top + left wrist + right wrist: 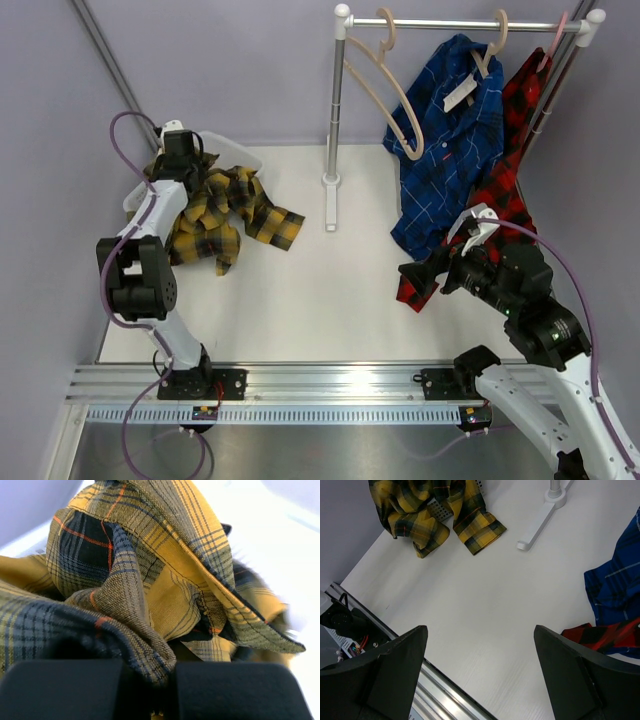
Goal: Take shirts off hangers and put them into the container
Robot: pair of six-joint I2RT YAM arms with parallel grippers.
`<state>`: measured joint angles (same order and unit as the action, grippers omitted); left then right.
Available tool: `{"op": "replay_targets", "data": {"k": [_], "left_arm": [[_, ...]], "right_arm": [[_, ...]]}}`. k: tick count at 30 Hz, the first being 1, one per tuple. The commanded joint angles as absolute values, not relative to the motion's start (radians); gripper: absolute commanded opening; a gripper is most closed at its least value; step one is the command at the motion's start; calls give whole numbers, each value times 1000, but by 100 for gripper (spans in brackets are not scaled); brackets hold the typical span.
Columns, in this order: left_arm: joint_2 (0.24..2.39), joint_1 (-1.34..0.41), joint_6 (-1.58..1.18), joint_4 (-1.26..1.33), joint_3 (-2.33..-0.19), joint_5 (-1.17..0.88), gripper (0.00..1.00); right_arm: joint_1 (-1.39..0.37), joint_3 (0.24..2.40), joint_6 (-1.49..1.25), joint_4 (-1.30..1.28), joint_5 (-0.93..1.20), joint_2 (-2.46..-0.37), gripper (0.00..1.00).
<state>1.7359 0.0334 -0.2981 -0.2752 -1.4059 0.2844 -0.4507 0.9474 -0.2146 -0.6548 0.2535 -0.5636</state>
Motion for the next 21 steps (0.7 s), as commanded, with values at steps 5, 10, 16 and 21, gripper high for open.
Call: {"op": "replay_targets", "data": {"k": [5,10,16,21], "left_arm": [[1977,58,-319,-388,-1643,210,12],[1993,60,-310,-466,-1709,199,60],[1717,55,-339,-494,-1701,196,99],[1409,48,-425,-497,-1503,176,99]], "right_arm": [[-448,939,-210,-630,255,-549,97],[-449,937,-212,-630,258,-554,97],[-448,934,-215,-623,264,-540,97],[-448,933,-216,-620,270,-525,97]]}}
